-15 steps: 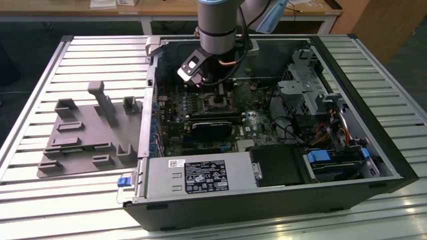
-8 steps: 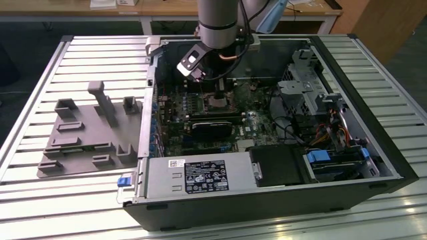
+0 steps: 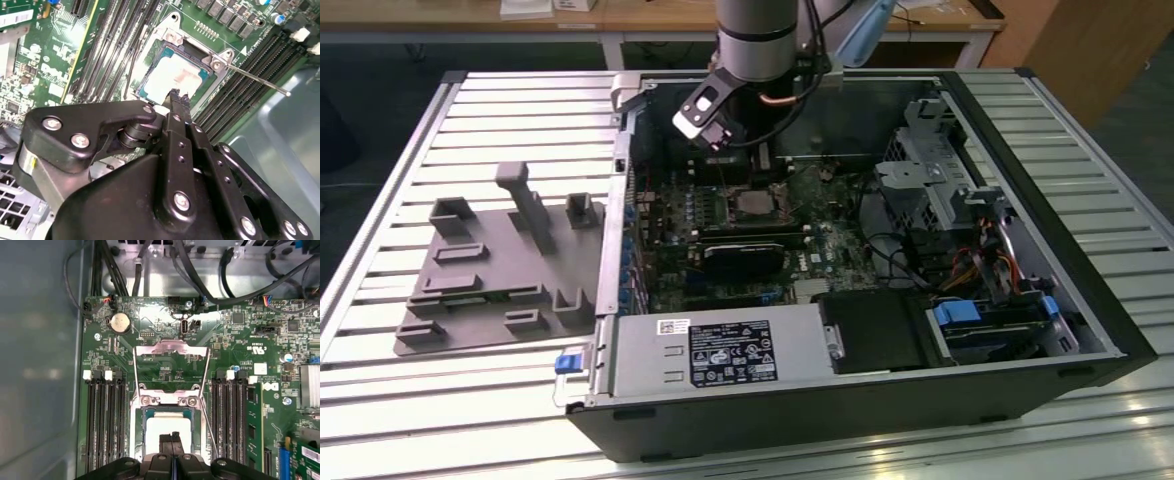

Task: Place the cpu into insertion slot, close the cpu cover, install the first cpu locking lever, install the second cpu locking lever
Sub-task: 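Place the cpu into insertion slot, then close the cpu cover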

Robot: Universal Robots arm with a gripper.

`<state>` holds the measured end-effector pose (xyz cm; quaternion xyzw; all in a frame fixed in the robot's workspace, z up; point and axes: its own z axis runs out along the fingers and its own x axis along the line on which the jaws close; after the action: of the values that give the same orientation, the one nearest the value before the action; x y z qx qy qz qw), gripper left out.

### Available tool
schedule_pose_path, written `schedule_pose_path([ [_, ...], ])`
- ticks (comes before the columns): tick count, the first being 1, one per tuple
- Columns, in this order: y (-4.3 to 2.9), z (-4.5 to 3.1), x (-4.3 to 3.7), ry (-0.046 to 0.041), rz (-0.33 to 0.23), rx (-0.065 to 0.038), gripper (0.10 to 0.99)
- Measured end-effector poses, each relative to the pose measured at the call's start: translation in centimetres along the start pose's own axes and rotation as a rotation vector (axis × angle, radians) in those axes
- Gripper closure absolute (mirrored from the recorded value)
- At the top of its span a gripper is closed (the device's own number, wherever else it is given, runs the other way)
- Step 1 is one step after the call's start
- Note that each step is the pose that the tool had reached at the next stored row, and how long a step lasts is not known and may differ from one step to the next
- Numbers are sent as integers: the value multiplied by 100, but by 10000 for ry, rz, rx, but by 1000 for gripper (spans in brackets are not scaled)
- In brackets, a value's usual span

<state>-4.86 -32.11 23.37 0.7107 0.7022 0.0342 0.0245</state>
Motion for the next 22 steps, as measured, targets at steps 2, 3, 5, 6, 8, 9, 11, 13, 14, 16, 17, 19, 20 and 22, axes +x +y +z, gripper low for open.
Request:
schedule_pose_path([
  [2, 2, -26, 0, -3, 0, 0, 984],
  [3, 3, -38, 0, -9, -1, 0, 984],
  [5, 5, -64, 1, -15, -1, -1, 984],
  [6, 6, -78, 1, -16, 0, -1, 984],
  [8, 8, -100, 1, -18, -1, -1, 984],
  [9, 8, -104, 1, -18, -1, -1, 984],
  [11, 9, -104, 1, -23, -1, -2, 984],
  [13, 8, -104, 1, -25, -2, -4, 984],
  [14, 8, -104, 1, -25, -1, -5, 984],
  [16, 8, -104, 1, -26, -2, -5, 984],
  [17, 8, -104, 1, -26, -1, -5, 984],
  [19, 9, -104, 1, -26, -1, -5, 984],
  [20, 8, -104, 1, -26, -1, -5, 984],
  [22, 9, -111, 2, -29, -2, -3, 984],
])
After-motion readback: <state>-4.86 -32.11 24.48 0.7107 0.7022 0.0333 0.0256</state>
